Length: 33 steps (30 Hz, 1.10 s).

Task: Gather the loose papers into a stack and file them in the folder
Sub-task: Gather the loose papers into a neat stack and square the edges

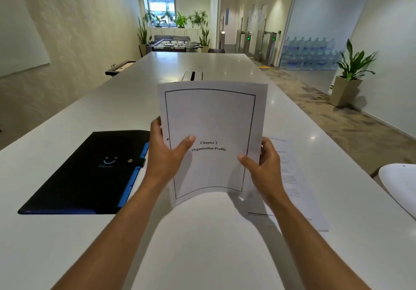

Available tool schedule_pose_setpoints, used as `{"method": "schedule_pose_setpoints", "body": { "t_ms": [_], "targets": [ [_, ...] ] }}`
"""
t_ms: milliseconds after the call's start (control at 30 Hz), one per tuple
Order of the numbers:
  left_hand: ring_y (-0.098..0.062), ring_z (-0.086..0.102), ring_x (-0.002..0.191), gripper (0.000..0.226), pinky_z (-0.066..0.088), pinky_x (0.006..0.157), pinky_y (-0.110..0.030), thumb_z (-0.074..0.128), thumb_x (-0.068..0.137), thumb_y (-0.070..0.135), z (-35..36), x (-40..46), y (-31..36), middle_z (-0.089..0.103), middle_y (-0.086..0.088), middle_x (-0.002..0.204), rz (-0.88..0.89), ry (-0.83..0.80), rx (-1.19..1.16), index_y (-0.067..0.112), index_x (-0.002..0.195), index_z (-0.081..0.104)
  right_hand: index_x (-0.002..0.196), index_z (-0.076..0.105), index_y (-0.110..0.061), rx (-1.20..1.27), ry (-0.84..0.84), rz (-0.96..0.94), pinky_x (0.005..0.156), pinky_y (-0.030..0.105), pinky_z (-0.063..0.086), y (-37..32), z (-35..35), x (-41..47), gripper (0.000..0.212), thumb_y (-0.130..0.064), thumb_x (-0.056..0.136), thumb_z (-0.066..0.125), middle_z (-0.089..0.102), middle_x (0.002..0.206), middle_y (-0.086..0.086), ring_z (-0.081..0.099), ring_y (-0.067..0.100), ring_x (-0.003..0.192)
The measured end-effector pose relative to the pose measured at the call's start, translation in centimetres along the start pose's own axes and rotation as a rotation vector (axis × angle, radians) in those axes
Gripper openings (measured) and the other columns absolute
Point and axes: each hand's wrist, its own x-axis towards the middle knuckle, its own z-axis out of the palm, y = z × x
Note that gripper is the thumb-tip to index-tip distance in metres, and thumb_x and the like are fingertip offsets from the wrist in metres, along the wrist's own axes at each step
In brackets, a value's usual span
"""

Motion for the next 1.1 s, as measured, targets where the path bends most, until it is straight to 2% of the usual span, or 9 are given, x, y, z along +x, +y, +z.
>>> {"method": "schedule_pose_setpoints", "body": {
  "t_ms": [100,233,333,533,667,767,833,933,1100],
  "targets": [
    [0.005,0.057,0.105,0.057,0.047,0.081,-0.008,0.076,0.080,0.019,0.8,-0.7,-1.0,0.057,0.011,0.116,-0.024,0.031,0.010,0.026,0.126,0.043,0.105,0.058,-0.038,-0.029,0.042,0.020,0.073,0.013,0.052,0.8,0.9,-0.5,0.041,-0.007,0.081,0.070,0.070,0.099,-0.021,0.067,0.001,0.094],
    [0.009,0.059,0.096,0.048,0.047,0.077,-0.006,0.073,0.081,0.013,1.2,-0.2,-1.1,0.059,0.016,0.109,-0.004,0.082,0.012,0.034,0.114,0.046,0.115,0.060,-0.025,-0.036,0.076,0.011,0.074,0.013,0.052,1.2,1.6,-0.4,0.036,-0.009,0.084,0.068,0.069,0.105,-0.014,0.067,0.000,0.095],
    [0.007,0.060,0.096,0.048,0.049,0.077,-0.009,0.072,0.081,0.013,1.3,0.2,-1.1,0.060,0.014,0.109,-0.008,0.095,0.004,0.028,0.118,0.046,0.111,0.060,-0.031,-0.051,0.082,0.014,0.075,0.012,0.052,1.1,1.7,-0.1,0.035,-0.009,0.084,0.067,0.069,0.102,-0.018,0.067,-0.001,0.094],
    [-0.015,0.064,0.099,0.035,0.054,0.083,-0.032,0.067,0.086,0.031,1.1,1.1,-1.9,0.063,0.000,0.108,-0.171,0.145,-0.145,0.026,0.116,0.049,0.100,0.060,-0.038,-0.074,0.136,0.079,0.063,0.010,0.052,0.4,-0.4,1.2,0.035,-0.011,0.080,0.071,0.070,0.086,-0.028,0.067,-0.005,0.081],
    [-0.017,0.056,0.103,0.035,0.050,0.089,-0.040,0.063,0.087,0.042,0.9,1.7,-4.4,0.056,0.001,0.114,-0.432,0.152,0.086,0.024,0.114,0.050,0.090,0.060,-0.034,-0.018,0.230,0.238,0.051,0.007,0.048,0.9,-3.0,2.5,0.038,0.001,0.077,0.067,0.070,0.077,-0.024,0.066,-0.009,0.067],
    [-0.020,0.051,0.108,0.049,0.044,0.084,-0.035,0.067,0.086,0.037,1.0,1.2,-6.7,0.049,-0.006,0.129,-0.533,0.042,0.270,0.019,0.127,0.048,0.113,0.059,-0.019,0.068,0.305,0.421,0.068,0.018,0.053,1.9,-5.0,2.9,0.042,0.006,0.079,0.063,0.063,0.110,-0.009,0.070,0.009,0.076],
    [-0.024,0.050,0.112,0.056,0.040,0.082,-0.032,0.068,0.084,0.036,1.1,0.8,-7.8,0.045,-0.010,0.135,-0.571,-0.002,0.350,0.016,0.132,0.046,0.142,0.038,-0.006,-0.001,0.327,0.553,0.083,0.027,0.047,2.8,-6.3,3.1,0.066,0.001,0.081,0.064,0.049,0.117,-0.002,0.061,0.019,0.088],
    [-0.028,0.050,0.117,0.061,0.044,0.087,-0.036,0.071,0.082,0.033,1.2,0.4,-8.9,0.045,-0.014,0.137,-0.619,-0.042,0.404,0.012,0.133,0.045,0.136,0.045,-0.002,-0.213,0.336,0.625,0.094,0.039,0.048,4.3,-8.1,3.3,0.059,-0.008,0.081,0.064,0.058,0.125,0.009,0.060,0.030,0.104],
    [-0.032,0.049,0.120,0.062,0.044,0.100,-0.048,0.072,0.081,0.027,1.1,0.4,-9.5,0.044,-0.017,0.137,-0.601,-0.015,0.543,0.008,0.134,0.046,0.128,0.051,-0.003,-0.699,0.274,0.658,0.093,0.045,0.047,5.9,-9.6,2.6,0.045,-0.017,0.085,0.056,0.059,0.124,0.019,0.055,0.038,0.111]
  ]
}}
